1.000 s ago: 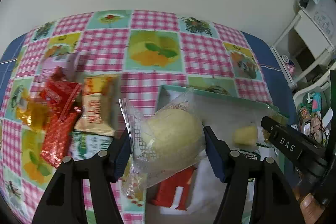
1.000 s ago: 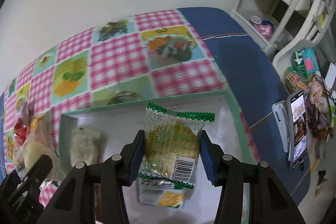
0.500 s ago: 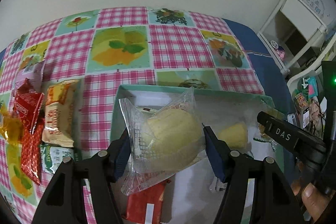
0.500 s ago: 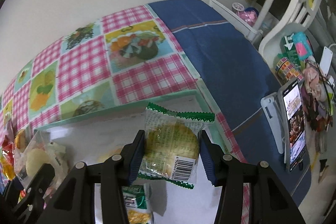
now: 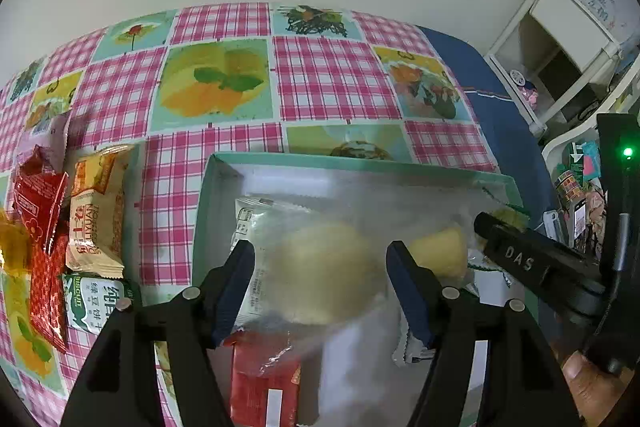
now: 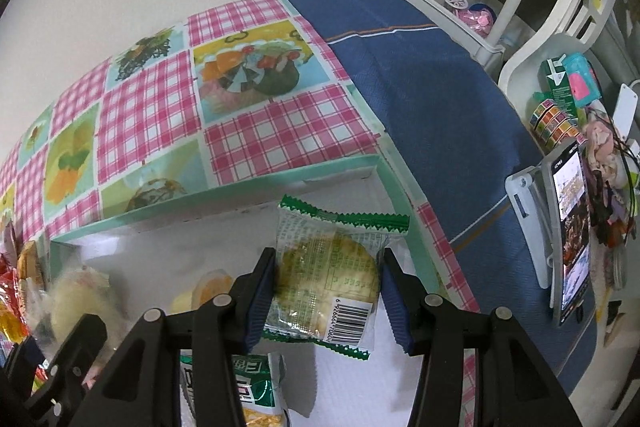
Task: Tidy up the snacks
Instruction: 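Carry the bun and biscuit pack over the white tray and open both tools, then move both tools back over the snack pile, then grasp the orange barcode pack with the left tool while the right tool grasps the yellow DALIYUAN pack, then carry both packs over the white tray and open both tools to release them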
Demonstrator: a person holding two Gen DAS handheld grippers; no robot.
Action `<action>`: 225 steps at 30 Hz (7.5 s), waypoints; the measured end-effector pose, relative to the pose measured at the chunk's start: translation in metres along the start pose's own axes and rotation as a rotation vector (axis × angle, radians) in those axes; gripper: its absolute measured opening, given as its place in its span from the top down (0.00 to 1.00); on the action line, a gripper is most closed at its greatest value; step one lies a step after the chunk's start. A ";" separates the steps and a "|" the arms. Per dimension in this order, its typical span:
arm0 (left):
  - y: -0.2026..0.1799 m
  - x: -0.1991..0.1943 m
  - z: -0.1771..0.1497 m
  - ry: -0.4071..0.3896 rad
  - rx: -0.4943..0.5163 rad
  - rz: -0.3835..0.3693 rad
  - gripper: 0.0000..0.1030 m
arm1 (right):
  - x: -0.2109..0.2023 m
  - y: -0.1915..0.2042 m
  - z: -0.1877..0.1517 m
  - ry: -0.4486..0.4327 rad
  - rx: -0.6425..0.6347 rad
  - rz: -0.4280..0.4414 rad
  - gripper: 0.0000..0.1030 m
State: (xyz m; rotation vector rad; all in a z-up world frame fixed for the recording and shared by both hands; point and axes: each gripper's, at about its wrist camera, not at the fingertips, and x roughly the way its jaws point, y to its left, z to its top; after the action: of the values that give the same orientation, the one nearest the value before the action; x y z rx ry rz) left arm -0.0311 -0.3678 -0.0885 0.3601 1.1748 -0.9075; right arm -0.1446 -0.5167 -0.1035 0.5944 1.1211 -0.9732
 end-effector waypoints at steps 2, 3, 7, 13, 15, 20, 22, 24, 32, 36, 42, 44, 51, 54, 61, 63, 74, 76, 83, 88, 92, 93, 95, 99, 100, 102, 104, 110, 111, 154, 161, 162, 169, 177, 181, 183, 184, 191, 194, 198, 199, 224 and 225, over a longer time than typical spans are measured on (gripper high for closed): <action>0.000 -0.004 0.001 -0.003 -0.005 -0.010 0.28 | -0.001 0.002 0.000 -0.001 -0.007 0.004 0.46; 0.000 -0.006 0.002 -0.004 -0.008 -0.010 0.28 | -0.002 0.002 0.000 -0.004 -0.009 0.004 0.44; 0.005 -0.017 0.007 -0.019 -0.024 0.003 0.26 | -0.014 0.007 0.002 -0.034 -0.018 0.004 0.27; 0.030 -0.029 0.015 -0.025 -0.095 0.088 0.17 | -0.032 0.023 0.004 -0.065 -0.051 0.022 0.22; 0.043 -0.031 0.017 -0.026 -0.127 0.125 0.17 | -0.034 0.030 0.003 -0.068 -0.064 0.031 0.20; 0.078 -0.035 0.016 -0.026 -0.208 0.211 0.16 | -0.036 0.055 -0.002 -0.067 -0.114 0.058 0.05; 0.094 -0.036 0.015 -0.022 -0.257 0.232 0.07 | -0.039 0.066 -0.004 -0.073 -0.139 0.071 0.01; 0.112 -0.039 0.015 -0.025 -0.306 0.256 0.00 | -0.042 0.077 -0.007 -0.079 -0.160 0.084 0.00; 0.161 -0.062 0.010 -0.057 -0.419 0.330 0.00 | -0.059 0.116 -0.017 -0.115 -0.209 0.152 0.00; 0.189 -0.075 0.003 -0.063 -0.463 0.368 0.00 | -0.064 0.142 -0.025 -0.110 -0.240 0.224 0.00; 0.229 -0.096 -0.006 -0.080 -0.530 0.404 0.00 | -0.058 0.183 -0.039 -0.044 -0.274 0.345 0.00; 0.238 -0.102 -0.007 -0.081 -0.533 0.418 0.00 | -0.056 0.192 -0.045 -0.031 -0.277 0.340 0.00; 0.265 -0.112 -0.011 -0.083 -0.568 0.405 0.00 | -0.045 0.211 -0.055 -0.017 -0.271 0.329 0.17; 0.271 -0.112 -0.013 -0.078 -0.578 0.396 0.00 | -0.039 0.217 -0.057 -0.007 -0.284 0.322 0.36; 0.283 -0.107 -0.013 -0.065 -0.608 0.357 0.00 | -0.023 0.223 -0.062 0.001 -0.304 0.274 0.76; 0.284 -0.106 -0.013 -0.063 -0.610 0.350 0.00 | -0.020 0.224 -0.063 -0.001 -0.309 0.263 0.81; 0.290 -0.098 -0.015 -0.045 -0.627 0.332 0.00 | -0.012 0.220 -0.058 -0.028 -0.279 0.259 0.93; 0.292 -0.097 -0.015 -0.041 -0.631 0.332 0.00 | -0.012 0.221 -0.060 -0.024 -0.276 0.286 0.93; 0.300 -0.095 -0.019 -0.031 -0.647 0.342 0.00 | -0.017 0.241 -0.070 -0.032 -0.314 0.345 0.93; 0.309 -0.095 -0.022 -0.028 -0.666 0.344 0.00 | -0.020 0.259 -0.078 -0.029 -0.357 0.377 0.93; 0.318 -0.094 -0.023 -0.023 -0.678 0.339 0.00 | -0.019 0.269 -0.083 -0.026 -0.382 0.365 0.92; 0.321 -0.094 -0.023 -0.021 -0.679 0.342 0.00 | -0.019 0.267 -0.080 -0.026 -0.370 0.373 0.92; 0.327 -0.096 -0.023 -0.026 -0.685 0.351 0.00 | -0.022 0.264 -0.076 -0.029 -0.350 0.380 0.92; 0.332 -0.102 -0.022 -0.046 -0.691 0.348 0.00 | -0.039 0.261 -0.069 -0.079 -0.326 0.389 0.92; 0.332 -0.103 -0.022 -0.050 -0.689 0.347 0.00 | -0.044 0.262 -0.067 -0.092 -0.319 0.403 0.92; 0.331 -0.103 -0.020 -0.054 -0.681 0.343 0.00 | -0.050 0.266 -0.064 -0.106 -0.313 0.434 0.91; 0.330 -0.100 -0.018 -0.052 -0.673 0.332 0.00 | -0.054 0.274 -0.065 -0.109 -0.323 0.466 0.90; 0.327 -0.084 -0.016 -0.032 -0.660 0.294 0.00 | -0.044 0.288 -0.072 -0.086 -0.355 0.452 0.73; 0.327 -0.081 -0.015 -0.030 -0.658 0.290 0.00 | -0.042 0.291 -0.073 -0.083 -0.356 0.449 0.72; 0.332 -0.035 -0.015 0.047 -0.606 0.309 0.53 | -0.016 0.313 -0.085 -0.034 -0.423 0.394 0.59; 0.325 -0.049 -0.009 0.015 -0.604 0.307 0.59 | -0.026 0.308 -0.084 -0.039 -0.412 0.407 0.64; 0.325 -0.052 -0.008 0.008 -0.607 0.305 0.59 | -0.029 0.307 -0.083 -0.040 -0.406 0.412 0.64; 0.317 -0.087 -0.004 -0.051 -0.609 0.298 0.59 | -0.062 0.296 -0.077 -0.059 -0.385 0.426 0.64; 0.292 -0.127 -0.014 -0.105 -0.564 0.293 0.59 | -0.090 0.278 -0.085 -0.040 -0.356 0.427 0.64; 0.282 -0.141 -0.022 -0.117 -0.551 0.294 0.59 | -0.102 0.267 -0.091 -0.042 -0.349 0.413 0.64; 0.279 -0.147 -0.027 -0.125 -0.551 0.289 0.59 | -0.107 0.260 -0.094 -0.047 -0.340 0.409 0.64; 0.277 -0.150 -0.029 -0.129 -0.552 0.288 0.59 | -0.109 0.256 -0.097 -0.048 -0.337 0.407 0.64; 0.251 -0.157 -0.045 -0.129 -0.510 0.264 0.59 | -0.111 0.228 -0.106 -0.033 -0.312 0.389 0.64; 0.237 -0.151 -0.047 -0.107 -0.480 0.248 0.59 | -0.109 0.210 -0.102 -0.037 -0.291 0.359 0.64; 0.212 -0.136 -0.045 -0.067 -0.437 0.189 0.59 | -0.100 0.179 -0.087 -0.033 -0.237 0.309 0.64; 0.205 -0.133 -0.044 -0.059 -0.424 0.182 0.59 | -0.097 0.173 -0.084 -0.028 -0.225 0.300 0.64; 0.075 -0.063 -0.045 0.110 -0.149 0.032 0.59 | -0.058 0.078 -0.053 0.019 -0.055 0.198 0.64; 0.073 -0.062 -0.044 0.111 -0.141 0.035 0.59 | -0.058 0.079 -0.054 0.019 -0.057 0.200 0.64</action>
State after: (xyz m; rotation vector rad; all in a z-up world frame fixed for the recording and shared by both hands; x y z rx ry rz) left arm -0.0094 -0.2678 -0.0646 0.3181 1.3231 -0.7775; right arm -0.1071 -0.4157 -0.0731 0.6573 1.0804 -0.7629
